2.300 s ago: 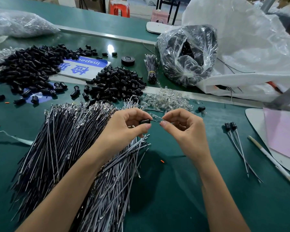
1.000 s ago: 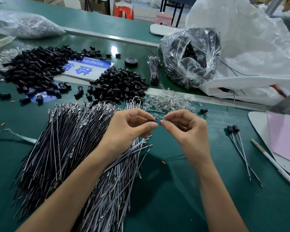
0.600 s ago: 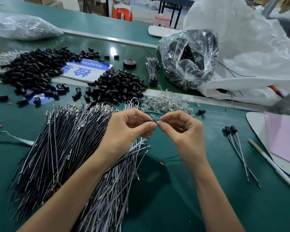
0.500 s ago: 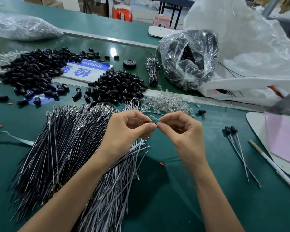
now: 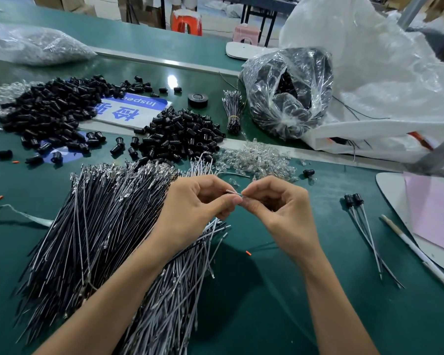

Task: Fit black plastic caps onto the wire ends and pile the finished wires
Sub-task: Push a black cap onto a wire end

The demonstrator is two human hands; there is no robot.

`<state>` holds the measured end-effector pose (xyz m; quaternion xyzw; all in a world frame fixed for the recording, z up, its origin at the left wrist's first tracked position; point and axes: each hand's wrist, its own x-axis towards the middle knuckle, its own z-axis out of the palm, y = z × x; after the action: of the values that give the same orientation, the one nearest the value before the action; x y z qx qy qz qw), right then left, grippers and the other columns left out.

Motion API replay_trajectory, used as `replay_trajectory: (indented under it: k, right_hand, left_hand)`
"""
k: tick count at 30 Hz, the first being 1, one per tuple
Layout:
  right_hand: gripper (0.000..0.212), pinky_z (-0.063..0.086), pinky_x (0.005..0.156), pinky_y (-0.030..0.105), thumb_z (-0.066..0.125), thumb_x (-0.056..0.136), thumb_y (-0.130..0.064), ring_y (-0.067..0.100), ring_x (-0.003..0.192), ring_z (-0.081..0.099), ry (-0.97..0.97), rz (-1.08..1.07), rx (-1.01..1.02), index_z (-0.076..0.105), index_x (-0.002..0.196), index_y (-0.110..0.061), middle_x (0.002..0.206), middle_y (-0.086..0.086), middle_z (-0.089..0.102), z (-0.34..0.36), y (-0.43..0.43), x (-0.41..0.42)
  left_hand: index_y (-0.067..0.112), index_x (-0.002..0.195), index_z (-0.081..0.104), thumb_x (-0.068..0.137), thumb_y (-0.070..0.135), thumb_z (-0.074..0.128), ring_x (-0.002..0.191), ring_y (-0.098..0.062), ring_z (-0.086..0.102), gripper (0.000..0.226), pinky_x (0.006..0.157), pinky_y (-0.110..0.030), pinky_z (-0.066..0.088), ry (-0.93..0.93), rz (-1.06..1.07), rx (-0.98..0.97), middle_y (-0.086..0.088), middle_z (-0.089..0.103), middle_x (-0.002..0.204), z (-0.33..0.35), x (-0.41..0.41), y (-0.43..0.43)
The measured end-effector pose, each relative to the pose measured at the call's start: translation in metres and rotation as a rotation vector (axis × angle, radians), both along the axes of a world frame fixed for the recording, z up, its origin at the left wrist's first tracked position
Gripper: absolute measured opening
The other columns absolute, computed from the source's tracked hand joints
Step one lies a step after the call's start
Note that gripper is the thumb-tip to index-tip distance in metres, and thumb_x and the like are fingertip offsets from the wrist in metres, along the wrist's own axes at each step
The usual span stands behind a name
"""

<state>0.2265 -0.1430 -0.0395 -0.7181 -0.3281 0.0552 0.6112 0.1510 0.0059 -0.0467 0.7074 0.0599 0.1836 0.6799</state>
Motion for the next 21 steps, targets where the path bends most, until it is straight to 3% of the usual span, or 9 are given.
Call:
replay_trajectory:
  k: [9, 17, 21]
  right_hand:
    - [0.019, 0.05, 0.066, 0.018, 0.076, 0.079, -0.001, 0.006, 0.067, 0.065, 0.032, -0.053, 0.113, 0.07, 0.078, -0.019, 0.073, -0.006, 0.071, -0.0015, 0.0045, -0.0025]
    - [0.022, 0.049, 0.061, 0.021, 0.074, 0.081, 0.0, 0.007, 0.064, 0.06, 0.05, -0.045, 0.121, 0.068, 0.079, -0.021, 0.072, -0.004, 0.069, -0.0002, 0.0059, -0.0043]
    - [0.021, 0.049, 0.061, 0.021, 0.074, 0.081, -0.001, 0.006, 0.063, 0.06, 0.045, -0.069, 0.102, 0.067, 0.078, -0.021, 0.071, -0.006, 0.069, -0.0004, 0.0061, -0.0035]
  left_hand:
    - [0.007, 0.083, 0.073, 0.069, 0.021, 0.077, 0.057, -0.01, 0.065, 0.021, 0.057, -0.018, 0.052, -0.048, 0.054, -0.057, -0.001, 0.072, 0.066, 0.0031, 0.0003, -0.0027]
    - [0.015, 0.083, 0.073, 0.067, 0.024, 0.079, 0.065, -0.02, 0.069, 0.02, 0.07, -0.04, 0.061, -0.052, 0.113, 0.018, -0.005, 0.075, 0.076, 0.0041, -0.0018, -0.0021]
    - [0.019, 0.083, 0.074, 0.066, 0.026, 0.08, 0.066, -0.022, 0.071, 0.019, 0.069, -0.033, 0.061, -0.052, 0.095, 0.066, -0.002, 0.075, 0.076, 0.0058, -0.0032, -0.0021]
